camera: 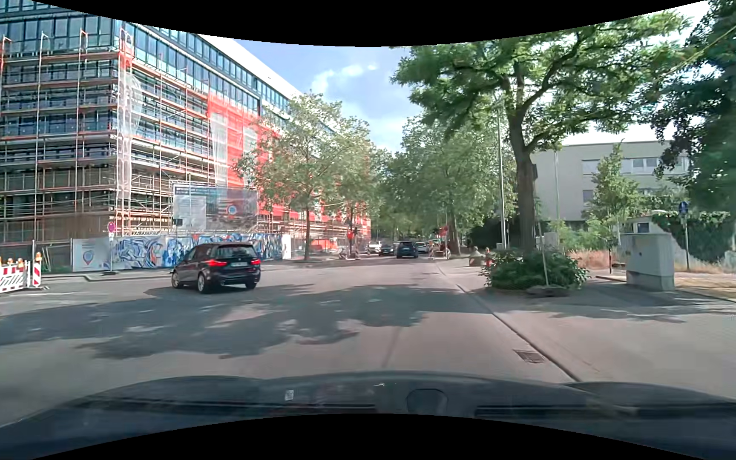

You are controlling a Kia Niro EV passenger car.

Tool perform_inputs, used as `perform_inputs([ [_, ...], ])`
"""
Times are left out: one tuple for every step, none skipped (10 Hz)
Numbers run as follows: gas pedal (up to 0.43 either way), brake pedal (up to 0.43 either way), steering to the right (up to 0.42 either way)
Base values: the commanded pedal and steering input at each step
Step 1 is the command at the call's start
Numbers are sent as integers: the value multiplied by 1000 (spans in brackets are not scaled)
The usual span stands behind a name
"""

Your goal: Follow the waypoints while adhering to traffic rules and regulations

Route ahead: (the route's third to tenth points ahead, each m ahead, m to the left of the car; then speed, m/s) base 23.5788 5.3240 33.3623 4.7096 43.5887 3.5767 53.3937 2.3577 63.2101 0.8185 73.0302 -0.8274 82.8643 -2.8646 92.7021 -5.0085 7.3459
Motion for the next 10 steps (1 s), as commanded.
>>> perform_inputs([
  [79,0,6],
  [79,0,6],
  [79,0,6],
  [79,0,6],
  [79,0,6],
  [79,0,6],
  [79,0,6],
  [79,0,6],
  [79,0,7],
  [79,0,8],
])
